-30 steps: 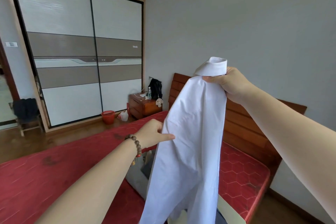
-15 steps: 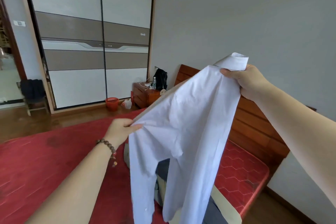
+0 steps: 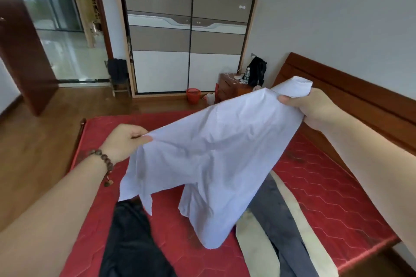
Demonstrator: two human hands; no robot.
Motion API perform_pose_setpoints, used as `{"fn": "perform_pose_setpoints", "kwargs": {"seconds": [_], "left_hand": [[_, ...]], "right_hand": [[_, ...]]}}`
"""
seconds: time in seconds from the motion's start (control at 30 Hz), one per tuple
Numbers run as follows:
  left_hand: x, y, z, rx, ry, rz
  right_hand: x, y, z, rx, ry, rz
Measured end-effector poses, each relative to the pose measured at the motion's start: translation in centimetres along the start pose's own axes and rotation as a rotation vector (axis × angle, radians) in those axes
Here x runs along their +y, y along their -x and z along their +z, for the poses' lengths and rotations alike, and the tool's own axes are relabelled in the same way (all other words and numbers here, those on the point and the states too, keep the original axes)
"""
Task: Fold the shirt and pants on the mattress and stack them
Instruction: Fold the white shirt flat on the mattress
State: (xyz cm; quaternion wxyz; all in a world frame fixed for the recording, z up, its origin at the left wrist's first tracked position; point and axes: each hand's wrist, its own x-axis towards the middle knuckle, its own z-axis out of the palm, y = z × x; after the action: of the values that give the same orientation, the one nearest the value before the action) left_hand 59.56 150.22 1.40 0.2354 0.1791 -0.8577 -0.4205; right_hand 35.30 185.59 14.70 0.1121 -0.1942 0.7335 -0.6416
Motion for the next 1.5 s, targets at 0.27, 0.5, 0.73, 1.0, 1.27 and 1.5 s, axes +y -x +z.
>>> {"fn": "perform_pose_setpoints", "kwargs": {"seconds": [0.27,0.5,0.73,1.0,1.27,1.5], "left_hand": [[-8.0,1.7,-3.7,-0.155,-0.291,-0.126],[-18.1,-2.0,-2.6,-0.177,-0.421,-0.341],[-22.5,-14.2,-4.6,0.191,-0.380,-0.394],[-17.6,-23.1,-9.9,0.427,-0.512,-0.214],[-20.1,-15.6,-1.0,0.414,-0.252,-0.397],[-31.9,-2.0,13.4,0.159,-0.425,-0.550]], "right_hand": [[3.0,-7.3,8.9,-0.123,-0.084,-0.001],[8.8,-16.9,17.7,-0.167,0.047,0.064],[10.2,-26.5,25.1,-0.029,0.052,0.123],[4.7,-32.1,24.0,-0.143,-0.133,-0.126],[15.4,-27.0,18.3,-0.349,0.042,-0.117],[39.1,-17.1,12.7,-0.527,0.513,0.308]]}}
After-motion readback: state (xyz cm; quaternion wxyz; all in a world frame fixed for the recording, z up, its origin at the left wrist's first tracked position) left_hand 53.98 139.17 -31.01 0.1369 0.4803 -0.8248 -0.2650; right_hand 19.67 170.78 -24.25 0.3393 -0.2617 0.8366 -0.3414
